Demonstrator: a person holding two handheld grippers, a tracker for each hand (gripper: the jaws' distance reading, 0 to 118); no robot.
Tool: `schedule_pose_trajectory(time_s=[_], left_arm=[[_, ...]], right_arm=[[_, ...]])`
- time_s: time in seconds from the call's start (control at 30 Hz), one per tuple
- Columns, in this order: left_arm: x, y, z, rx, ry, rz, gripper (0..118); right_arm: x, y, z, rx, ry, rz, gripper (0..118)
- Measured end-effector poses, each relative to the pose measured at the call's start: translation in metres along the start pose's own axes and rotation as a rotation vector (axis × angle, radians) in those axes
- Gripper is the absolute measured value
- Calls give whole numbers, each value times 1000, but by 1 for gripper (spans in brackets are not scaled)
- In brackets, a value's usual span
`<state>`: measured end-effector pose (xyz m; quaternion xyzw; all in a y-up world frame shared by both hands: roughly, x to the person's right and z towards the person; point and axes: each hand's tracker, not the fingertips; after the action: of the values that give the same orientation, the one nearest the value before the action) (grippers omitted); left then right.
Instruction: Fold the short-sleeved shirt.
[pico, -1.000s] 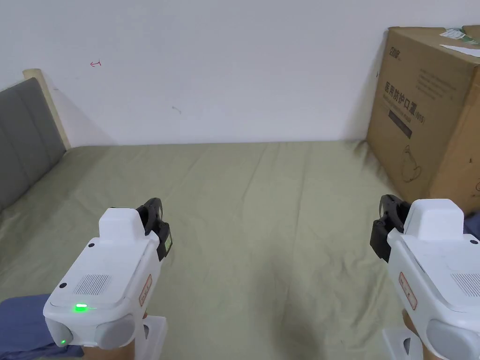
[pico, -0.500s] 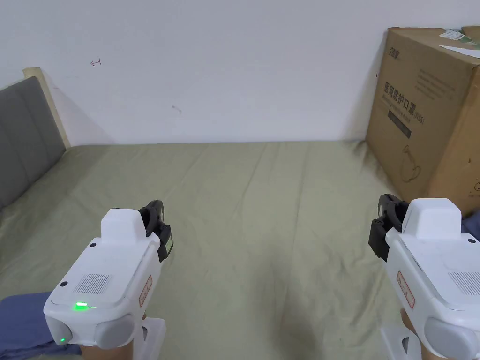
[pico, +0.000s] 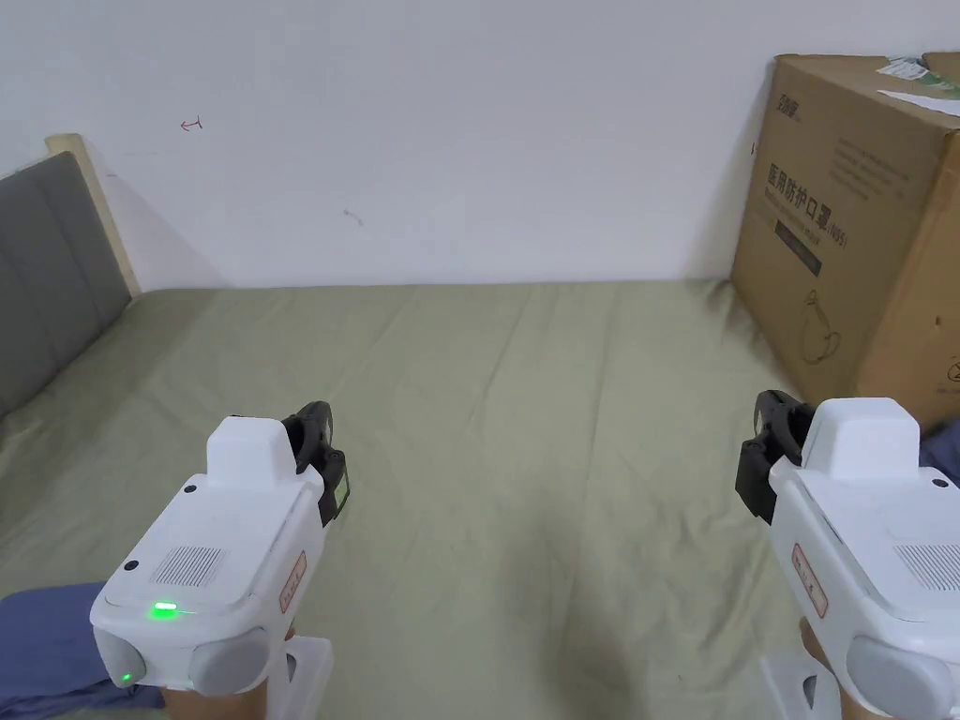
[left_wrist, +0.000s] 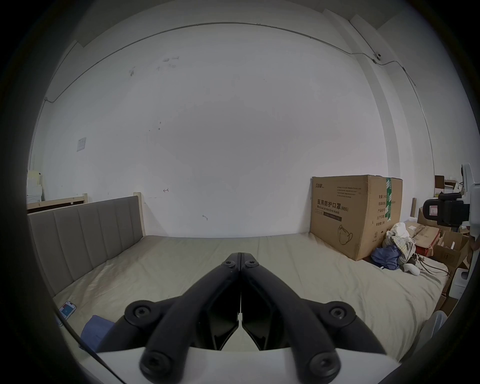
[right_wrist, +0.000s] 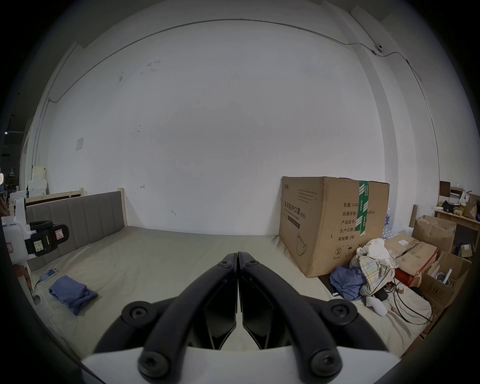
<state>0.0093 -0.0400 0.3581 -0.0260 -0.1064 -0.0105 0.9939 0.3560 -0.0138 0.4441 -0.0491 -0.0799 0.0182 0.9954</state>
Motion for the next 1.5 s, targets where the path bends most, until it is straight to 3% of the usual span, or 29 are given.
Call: schedule_pose_trajectory(time_s=[0.57, 0.7, 0.73, 0.77, 0.83, 0.87, 0.9, 1.0, 1.17, 1.5], left_arm=[[0, 0, 0, -2, 1, -1, 0], [0, 0, -2, -8, 4, 1, 8], [-1, 0, -3, -10, 2, 1, 13], [-1, -1, -4, -11, -3, -1, 22], [0, -1, -5, -8, 2, -5, 58], [2, 0, -5, -8, 6, -10, 72], [3, -1, -5, 2, 17, -12, 86], [4, 0, -6, 3, 36, -10, 118], [2, 0, -5, 11, 28, -1, 118], [1, -1, -2, 27, 49, -19, 118]], right_arm=[[0, -2, -2, -3, -4, 1, 0], [0, -2, -3, -9, -11, 2, 2], [0, -2, -3, -10, -12, 1, 5], [0, -2, -4, -10, -12, 0, 18], [1, -2, -5, -17, -8, -3, 73], [1, -2, -5, -16, -8, -4, 93], [0, -3, -5, -6, -8, -3, 105], [-2, -2, -3, 5, -18, 16, 107], [-2, -3, -3, 1, -11, 26, 118], [-2, -2, -1, 12, -20, 17, 118]])
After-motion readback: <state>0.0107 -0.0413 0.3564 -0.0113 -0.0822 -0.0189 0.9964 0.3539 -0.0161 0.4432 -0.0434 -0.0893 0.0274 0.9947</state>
